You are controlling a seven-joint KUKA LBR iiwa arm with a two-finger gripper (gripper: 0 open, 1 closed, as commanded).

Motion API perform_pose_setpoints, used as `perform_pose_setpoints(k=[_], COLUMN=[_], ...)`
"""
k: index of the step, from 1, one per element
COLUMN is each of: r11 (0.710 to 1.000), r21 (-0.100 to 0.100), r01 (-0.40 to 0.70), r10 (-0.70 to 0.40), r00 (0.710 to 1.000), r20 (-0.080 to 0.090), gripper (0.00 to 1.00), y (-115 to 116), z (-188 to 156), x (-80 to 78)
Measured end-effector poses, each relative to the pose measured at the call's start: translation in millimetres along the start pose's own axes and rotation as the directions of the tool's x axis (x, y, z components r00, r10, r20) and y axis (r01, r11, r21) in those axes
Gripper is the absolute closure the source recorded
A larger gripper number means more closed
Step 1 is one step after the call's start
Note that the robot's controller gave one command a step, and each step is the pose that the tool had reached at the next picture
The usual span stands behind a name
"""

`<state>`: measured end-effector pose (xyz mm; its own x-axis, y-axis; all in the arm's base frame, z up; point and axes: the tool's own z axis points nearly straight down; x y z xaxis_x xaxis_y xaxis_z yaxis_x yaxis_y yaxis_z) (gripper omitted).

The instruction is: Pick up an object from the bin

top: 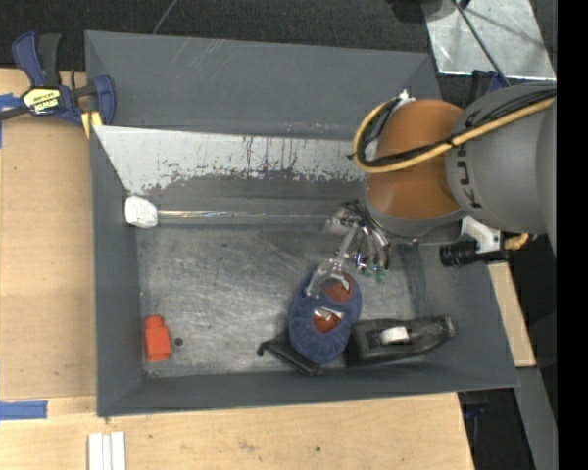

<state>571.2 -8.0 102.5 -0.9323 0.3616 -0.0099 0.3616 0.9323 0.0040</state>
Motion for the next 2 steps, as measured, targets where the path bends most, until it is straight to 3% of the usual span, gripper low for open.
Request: perform_pose_setpoints(k=[1, 2], r11=[0.910, 0.717], r21=[-0.002, 0.004], r01=[0.415, 0.697], r10=[-0.415, -0.697], r00=[0.909, 0.717], r20=[0.028, 0.003], gripper=[0.00, 0.00], y=[-52.2, -16.2], z=[-4.0, 23.2], x=[24.5, 5.4])
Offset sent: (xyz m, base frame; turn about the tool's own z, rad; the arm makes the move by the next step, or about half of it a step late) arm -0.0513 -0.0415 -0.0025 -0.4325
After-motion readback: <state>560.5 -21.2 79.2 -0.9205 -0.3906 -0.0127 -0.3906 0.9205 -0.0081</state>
